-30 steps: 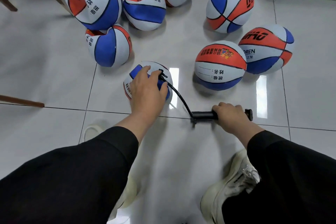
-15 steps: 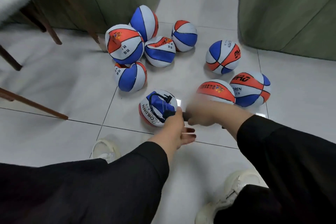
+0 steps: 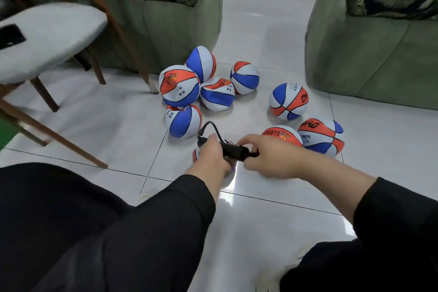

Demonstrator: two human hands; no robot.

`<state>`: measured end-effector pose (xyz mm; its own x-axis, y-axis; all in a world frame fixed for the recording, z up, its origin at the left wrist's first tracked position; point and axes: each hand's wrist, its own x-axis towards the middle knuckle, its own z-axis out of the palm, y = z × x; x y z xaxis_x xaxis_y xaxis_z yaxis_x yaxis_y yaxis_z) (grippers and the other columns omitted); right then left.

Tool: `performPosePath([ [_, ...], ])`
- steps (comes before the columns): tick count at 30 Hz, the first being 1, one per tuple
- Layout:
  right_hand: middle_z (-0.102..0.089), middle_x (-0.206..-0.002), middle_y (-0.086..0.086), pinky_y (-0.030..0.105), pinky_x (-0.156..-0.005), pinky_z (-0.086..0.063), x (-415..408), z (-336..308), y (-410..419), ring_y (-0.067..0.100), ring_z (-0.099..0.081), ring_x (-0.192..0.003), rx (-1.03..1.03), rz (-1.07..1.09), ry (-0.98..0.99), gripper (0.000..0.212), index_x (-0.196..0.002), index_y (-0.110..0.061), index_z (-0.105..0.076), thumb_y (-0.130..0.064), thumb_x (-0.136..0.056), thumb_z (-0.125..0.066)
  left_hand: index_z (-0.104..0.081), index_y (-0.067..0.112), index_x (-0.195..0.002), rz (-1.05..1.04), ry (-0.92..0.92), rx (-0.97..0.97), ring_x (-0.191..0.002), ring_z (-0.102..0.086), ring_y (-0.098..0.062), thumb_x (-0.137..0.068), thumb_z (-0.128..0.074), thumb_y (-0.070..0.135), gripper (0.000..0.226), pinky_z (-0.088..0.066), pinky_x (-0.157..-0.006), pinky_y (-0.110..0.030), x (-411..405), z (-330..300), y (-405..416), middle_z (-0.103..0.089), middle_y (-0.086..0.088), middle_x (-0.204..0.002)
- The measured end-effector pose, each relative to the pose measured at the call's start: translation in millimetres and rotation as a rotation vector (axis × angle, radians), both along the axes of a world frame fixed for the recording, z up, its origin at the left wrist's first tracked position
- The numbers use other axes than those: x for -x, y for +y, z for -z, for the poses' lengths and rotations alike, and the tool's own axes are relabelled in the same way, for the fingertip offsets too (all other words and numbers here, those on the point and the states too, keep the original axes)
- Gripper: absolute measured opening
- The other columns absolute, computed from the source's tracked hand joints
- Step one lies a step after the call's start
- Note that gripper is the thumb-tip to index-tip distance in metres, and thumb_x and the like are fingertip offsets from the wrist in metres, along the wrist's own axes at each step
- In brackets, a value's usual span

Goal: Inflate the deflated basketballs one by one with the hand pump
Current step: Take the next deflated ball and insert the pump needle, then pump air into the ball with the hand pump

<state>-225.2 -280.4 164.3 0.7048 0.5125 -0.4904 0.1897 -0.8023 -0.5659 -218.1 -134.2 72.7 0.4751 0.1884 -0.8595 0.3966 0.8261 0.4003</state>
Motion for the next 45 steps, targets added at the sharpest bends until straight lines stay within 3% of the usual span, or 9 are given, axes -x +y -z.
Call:
performPosePath([
  [2,-0.071,-0.093,0.004,0.024,-0.056,-0.051,2.5,-2.1,5.6,0.015,-0.066,-0.065,-0.234,0.233,0.066,0.029,-0.123,-0.028,-0.059,-0.025,-0.094,-0.060,-0.056,0.011,-0.128,-0.066,-0.054,0.015,-0.080,-0.070,-0.025,-0.099,-0.066,0.043,0.045,-0.065,-0.066,-0.038,0.1,-4.7,13.7,-0.069,-0.012,-0.093],
  [6,-0.069,-0.085,0.015,0.028,-0.053,-0.052,19.8,1.8,17.6,0.020,-0.061,-0.058,-0.599,0.630,0.203,0.013,-0.107,-0.017,-0.066,-0.022,-0.099,-0.057,-0.055,0.013,-0.116,-0.133,-0.124,-0.025,-0.079,-0.072,-0.027,-0.099,-0.067,0.040,0.035,-0.064,-0.077,-0.044,-3.3,-22.3,32.4,-0.071,-0.014,-0.092],
  [10,-0.067,-0.082,-0.002,0.027,-0.059,-0.050,31.1,13.1,36.0,0.009,-0.063,-0.063,-0.524,0.586,-0.082,0.024,-0.107,-0.030,-0.057,-0.048,-0.094,-0.064,-0.058,0.011,-0.103,-0.138,-0.105,-0.119,-0.072,-0.066,-0.022,-0.098,-0.069,0.034,0.027,-0.062,-0.086,-0.043,-16.5,-29.8,35.5,-0.067,-0.010,-0.085],
  [15,-0.061,-0.078,-0.012,0.013,-0.056,-0.041,40.8,39.7,47.1,-0.007,-0.057,-0.070,-0.489,0.646,-0.181,0.015,-0.103,-0.030,-0.052,-0.033,-0.095,-0.064,-0.057,0.016,-0.092,-0.005,-0.150,-0.077,-0.056,-0.054,-0.016,-0.093,-0.067,0.027,0.015,-0.052,-0.061,-0.029,-24.1,-17.9,26.3,-0.057,-0.001,-0.066],
  [23,-0.054,-0.072,0.001,0.035,-0.061,-0.041,16.6,82.8,54.0,0.022,-0.050,-0.068,-0.588,1.054,-0.185,0.017,-0.089,-0.021,-0.048,-0.026,-0.104,-0.042,-0.055,0.013,-0.117,-0.038,-0.186,-0.194,-0.049,-0.057,-0.020,-0.098,-0.058,0.026,0.023,-0.053,-0.066,-0.035,-40.2,4.0,-1.6,-0.058,-0.002,-0.055],
  [28,-0.059,-0.072,0.001,0.040,-0.064,-0.045,5.6,88.8,54.9,0.022,-0.053,-0.066,-0.627,1.043,-0.036,0.026,-0.081,-0.035,-0.053,-0.060,-0.088,-0.049,-0.055,0.014,-0.123,-0.013,-0.154,-0.323,-0.048,-0.057,-0.017,-0.099,-0.056,0.026,0.026,-0.051,-0.059,-0.030,-55.5,1.5,1.9,-0.057,-0.002,-0.058],
  [34,-0.046,-0.070,0.011,0.027,-0.046,-0.031,6.3,92.6,50.1,0.017,-0.036,-0.052,-0.836,1.219,0.127,0.034,-0.089,-0.011,-0.051,-0.041,-0.104,-0.049,-0.053,0.014,-0.124,-0.059,-0.104,-0.395,-0.056,-0.058,-0.021,-0.101,-0.057,0.031,0.029,-0.051,-0.055,-0.029,-76.1,-8.1,25.5,-0.059,-0.006,-0.069],
  [41,-0.051,-0.058,0.010,0.024,-0.043,-0.033,12.0,120.6,59.9,0.019,-0.040,-0.043,-0.707,1.366,0.241,0.061,-0.084,-0.009,-0.052,-0.058,-0.106,-0.023,-0.054,0.015,-0.101,0.027,-0.136,-0.539,-0.056,-0.050,-0.027,-0.092,-0.054,0.024,0.013,-0.051,-0.055,-0.041,-57.9,8.7,-15.7,-0.052,-0.011,-0.067],
  [45,-0.041,-0.053,0.008,0.022,-0.045,-0.021,13.6,122.5,63.0,0.016,-0.029,-0.040,-0.838,1.386,0.365,0.059,-0.083,-0.011,-0.045,-0.060,-0.106,-0.024,-0.050,0.021,-0.087,0.127,-0.158,-0.678,-0.063,-0.048,-0.029,-0.090,-0.056,0.021,0.007,-0.058,-0.069,-0.053,-57.0,10.6,-27.6,-0.053,-0.007,-0.072],
])
